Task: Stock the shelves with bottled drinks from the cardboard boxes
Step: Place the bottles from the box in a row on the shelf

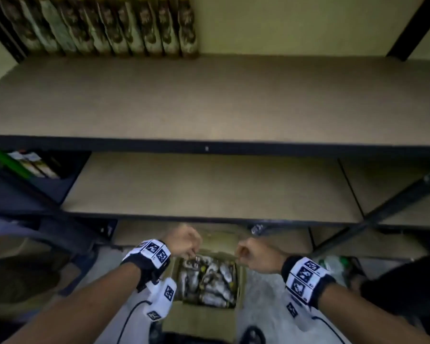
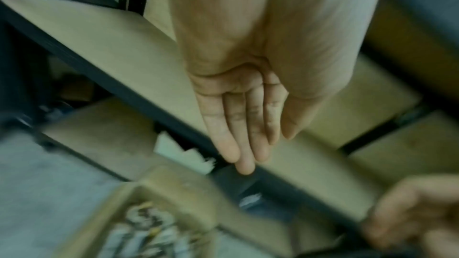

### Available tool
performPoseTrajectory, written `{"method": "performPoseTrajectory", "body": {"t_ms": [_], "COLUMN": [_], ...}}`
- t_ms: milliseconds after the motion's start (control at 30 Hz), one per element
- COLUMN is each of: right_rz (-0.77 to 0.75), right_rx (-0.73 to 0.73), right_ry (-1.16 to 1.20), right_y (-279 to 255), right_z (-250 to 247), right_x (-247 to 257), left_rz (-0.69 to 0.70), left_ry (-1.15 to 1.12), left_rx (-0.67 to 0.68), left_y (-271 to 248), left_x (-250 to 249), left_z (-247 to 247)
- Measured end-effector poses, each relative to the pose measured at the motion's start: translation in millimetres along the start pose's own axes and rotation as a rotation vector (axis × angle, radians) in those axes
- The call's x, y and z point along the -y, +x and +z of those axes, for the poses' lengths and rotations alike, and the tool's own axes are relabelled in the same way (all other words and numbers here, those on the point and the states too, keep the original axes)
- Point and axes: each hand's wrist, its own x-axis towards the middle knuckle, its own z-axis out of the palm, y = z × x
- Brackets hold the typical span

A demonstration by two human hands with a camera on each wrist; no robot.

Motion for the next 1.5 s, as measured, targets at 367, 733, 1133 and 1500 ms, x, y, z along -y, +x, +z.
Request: {"method": "performPoseTrajectory", "body": {"t_ms": [367,733,1133,1500], "right_rz": [0.363,0.611,0.736,0.955], "right_rx": [0.200,0.219,-0.219,-0.248], "right_ry": [0.270,0.513,0.517,0.553], "right_y": [78.1,235.8,381.8,429.5], "right_z": [199.3,373.2,418.7,439.7], "right_x": [-53.3,-173.6,-292.6,-321.7], "left_rz": [-0.279,-0.409,-0.287,0.125], "left_ry": [0.326,0.219,0.344,1.112], "left_rx": [0.034,0.162,0.059,0.066], "left_y": [63.0,220.5,447.3,494.0], "left_x": [209.8,402.8,439.2,450.2], "left_z": [30.7,141.3,171.0,174.8]}}
